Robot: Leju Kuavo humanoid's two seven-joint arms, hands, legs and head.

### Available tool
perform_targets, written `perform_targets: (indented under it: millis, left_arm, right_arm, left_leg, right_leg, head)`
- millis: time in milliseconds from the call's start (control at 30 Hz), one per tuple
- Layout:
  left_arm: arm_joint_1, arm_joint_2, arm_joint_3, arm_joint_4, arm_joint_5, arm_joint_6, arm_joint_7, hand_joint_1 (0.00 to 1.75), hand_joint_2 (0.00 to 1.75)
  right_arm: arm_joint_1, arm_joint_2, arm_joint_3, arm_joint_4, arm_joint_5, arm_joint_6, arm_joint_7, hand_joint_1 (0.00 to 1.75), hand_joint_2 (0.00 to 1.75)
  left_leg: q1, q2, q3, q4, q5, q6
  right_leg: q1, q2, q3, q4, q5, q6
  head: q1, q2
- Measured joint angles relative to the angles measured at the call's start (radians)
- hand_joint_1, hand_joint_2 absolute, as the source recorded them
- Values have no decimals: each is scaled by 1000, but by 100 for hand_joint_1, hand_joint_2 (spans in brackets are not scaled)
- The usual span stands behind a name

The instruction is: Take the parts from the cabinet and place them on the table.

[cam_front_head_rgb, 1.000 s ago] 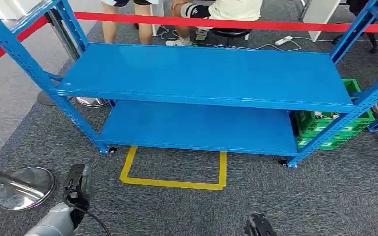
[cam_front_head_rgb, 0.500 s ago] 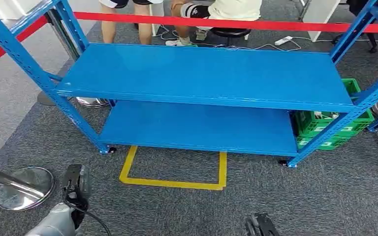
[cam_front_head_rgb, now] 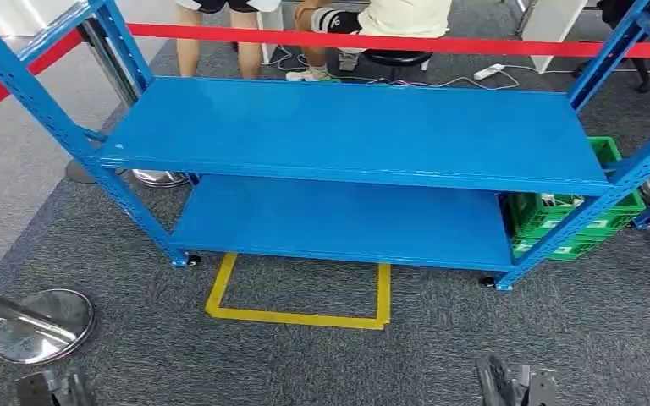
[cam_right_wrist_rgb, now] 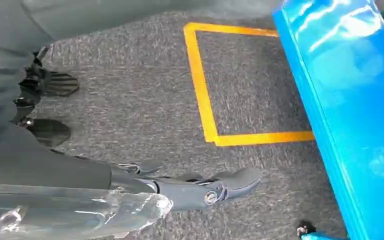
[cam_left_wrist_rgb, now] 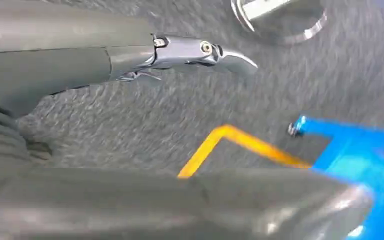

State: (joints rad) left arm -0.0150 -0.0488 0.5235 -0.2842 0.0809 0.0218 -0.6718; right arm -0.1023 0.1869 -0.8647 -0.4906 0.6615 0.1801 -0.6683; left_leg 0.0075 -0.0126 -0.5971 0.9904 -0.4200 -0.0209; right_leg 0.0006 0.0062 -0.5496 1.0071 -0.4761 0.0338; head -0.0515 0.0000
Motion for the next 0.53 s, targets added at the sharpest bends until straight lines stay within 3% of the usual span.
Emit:
perform_targets:
  millis: [200, 267, 333, 533]
  left_arm:
    - [-7, 29, 89, 29, 40, 8, 19, 0, 0]
    - [-9, 30, 106, 29, 7, -7, 4, 0, 0]
    - [-3, 4, 87, -17, -90, 5, -8, 0, 0]
    - [-6, -68, 82, -104, -199, 34, -8, 0, 0]
  right_arm:
    - [1, 11, 71, -35, -18, 13, 7, 0, 0]
    - [5, 11, 95, -42, -64, 0, 9, 0, 0]
    - [17, 12, 98, -50, -125, -16, -1, 0, 0]
    - [58, 12, 98, -75, -159, -21, -14, 0, 0]
  left_leg:
    - [1, 0, 0, 0, 0, 0]
    - [1, 0, 1, 0, 0, 0]
    - [0, -1, 2, 0, -1, 0]
    - [-1, -4, 3, 0, -1, 0]
  right_leg:
    - [0, -1, 0, 0, -1, -1]
    - [0, 0, -2, 0, -1, -1]
    - [-1, -2, -8, -1, -3, -1]
    - [-1, -3, 4, -1, -1, 0]
  head:
    - [0, 0]
    - [0, 0]
    - [0, 0]
    - [1, 0]
